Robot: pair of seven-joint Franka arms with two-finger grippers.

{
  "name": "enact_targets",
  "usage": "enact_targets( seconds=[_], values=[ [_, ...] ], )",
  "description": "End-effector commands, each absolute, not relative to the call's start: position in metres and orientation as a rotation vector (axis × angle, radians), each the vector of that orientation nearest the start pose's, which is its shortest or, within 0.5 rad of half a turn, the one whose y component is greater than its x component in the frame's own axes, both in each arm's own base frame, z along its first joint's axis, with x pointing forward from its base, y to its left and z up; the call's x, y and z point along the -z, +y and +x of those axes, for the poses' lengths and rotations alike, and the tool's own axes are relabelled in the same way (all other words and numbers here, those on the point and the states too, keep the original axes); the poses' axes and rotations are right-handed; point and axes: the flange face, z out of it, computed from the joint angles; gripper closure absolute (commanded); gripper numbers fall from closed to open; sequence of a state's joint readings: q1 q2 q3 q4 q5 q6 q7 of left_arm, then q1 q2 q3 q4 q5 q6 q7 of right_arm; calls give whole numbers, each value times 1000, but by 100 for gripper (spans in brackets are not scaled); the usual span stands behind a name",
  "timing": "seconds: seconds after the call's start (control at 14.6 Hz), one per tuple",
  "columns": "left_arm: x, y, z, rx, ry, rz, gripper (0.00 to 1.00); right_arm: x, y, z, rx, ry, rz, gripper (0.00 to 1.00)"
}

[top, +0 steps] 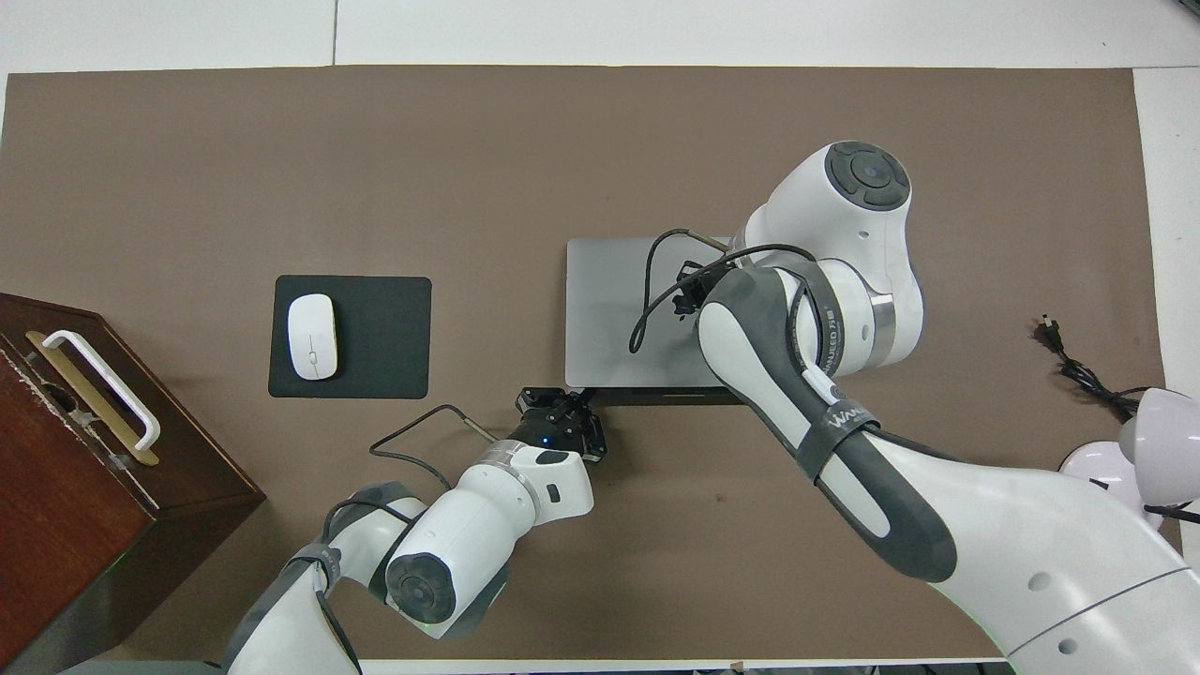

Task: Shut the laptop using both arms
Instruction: 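Push the laptop lid down toward the keyboard with the right gripper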

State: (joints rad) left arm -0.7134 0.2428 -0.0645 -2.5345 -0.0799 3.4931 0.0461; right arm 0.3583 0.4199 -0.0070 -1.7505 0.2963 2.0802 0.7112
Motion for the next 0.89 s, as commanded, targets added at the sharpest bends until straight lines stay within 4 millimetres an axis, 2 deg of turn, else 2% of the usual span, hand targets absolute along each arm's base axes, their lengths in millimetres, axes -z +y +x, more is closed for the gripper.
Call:
enact_targets(
  seconds=[0.0, 0.27, 0.48, 0.68, 0.82],
  values=[
    [-242, -330, 377, 1049, 1131, -2990, 100, -311, 240, 603, -286, 738, -2843, 100],
    [-242, -328, 378, 1047, 1124, -2991, 100, -309, 239, 604, -290, 742, -2843, 100],
    [-241, -326, 380, 1045, 1117, -2992, 100, -317, 241, 607, -283, 752, -2837, 100],
    [-242, -326, 380, 1047, 1116, -2992, 100, -343, 238, 612, -240, 748, -2819, 100],
    [-242, -326, 380, 1049, 1106, -2999, 100, -364, 227, 619, -222, 739, -2815, 100]
  ],
)
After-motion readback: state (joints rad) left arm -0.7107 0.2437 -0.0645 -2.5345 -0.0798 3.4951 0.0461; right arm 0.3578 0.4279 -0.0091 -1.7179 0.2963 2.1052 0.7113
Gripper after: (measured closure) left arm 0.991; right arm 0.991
